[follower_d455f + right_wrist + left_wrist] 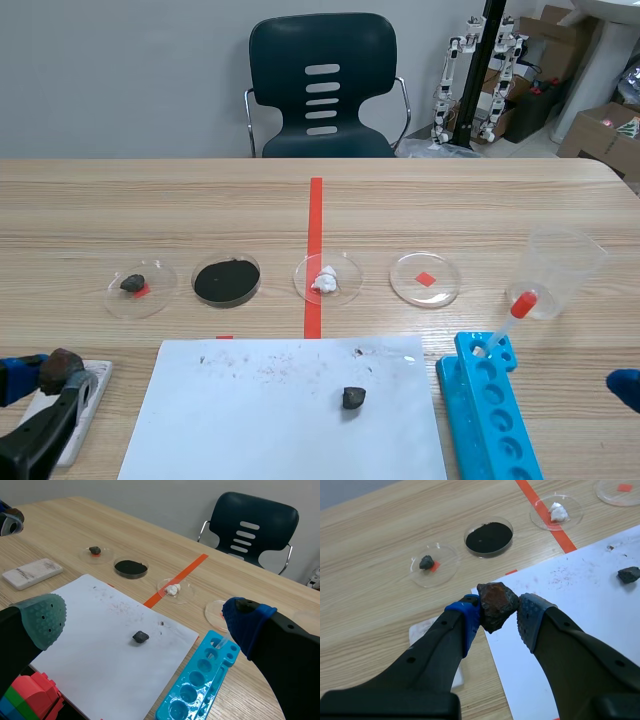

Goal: Rub the mineral on the streak plate below the first streak

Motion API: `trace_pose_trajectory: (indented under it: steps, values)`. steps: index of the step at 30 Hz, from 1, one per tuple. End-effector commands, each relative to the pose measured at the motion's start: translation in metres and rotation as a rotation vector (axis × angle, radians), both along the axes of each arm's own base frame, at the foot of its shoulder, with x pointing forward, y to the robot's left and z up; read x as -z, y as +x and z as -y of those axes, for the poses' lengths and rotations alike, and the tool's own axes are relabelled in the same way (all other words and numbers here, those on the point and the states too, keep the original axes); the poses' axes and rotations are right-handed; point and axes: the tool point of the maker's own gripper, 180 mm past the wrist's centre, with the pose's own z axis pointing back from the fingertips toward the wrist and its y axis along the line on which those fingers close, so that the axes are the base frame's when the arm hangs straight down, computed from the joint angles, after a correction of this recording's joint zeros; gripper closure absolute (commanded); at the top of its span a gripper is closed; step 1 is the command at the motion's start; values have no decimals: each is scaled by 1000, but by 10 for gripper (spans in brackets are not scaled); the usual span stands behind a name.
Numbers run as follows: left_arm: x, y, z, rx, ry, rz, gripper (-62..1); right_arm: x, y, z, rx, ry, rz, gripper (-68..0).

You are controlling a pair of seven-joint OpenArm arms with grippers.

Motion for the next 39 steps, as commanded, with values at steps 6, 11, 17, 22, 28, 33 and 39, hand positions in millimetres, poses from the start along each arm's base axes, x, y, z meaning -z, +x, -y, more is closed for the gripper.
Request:
trace_pose_trajectory:
  steps: [6, 11, 17, 22, 28, 33, 39]
  values:
    - [0, 13, -5, -54, -48, -27, -102, -10, 4, -2, -6, 18, 36, -679]
    - [20, 31, -15, -119, -47, -178, -102, -10, 4, -2, -6, 18, 36, -679]
    - [34, 51, -23, -173, -42, -328, -102, -10, 4, -2, -6, 18, 36, -679]
    - [56, 57, -45, -272, -61, -508, -102, -10, 4, -2, -6, 18, 36, -679]
    - [78, 55, -59, -329, -153, -682, -102, -10, 4, -2, -6, 18, 36, -679]
    - [83, 52, -71, -354, -166, -771, -102, -10, 4, -2, -6, 18, 36, -679]
    - [89, 49, -88, -406, -149, -868, -102, -10, 4, -2, -6, 18, 36, -679]
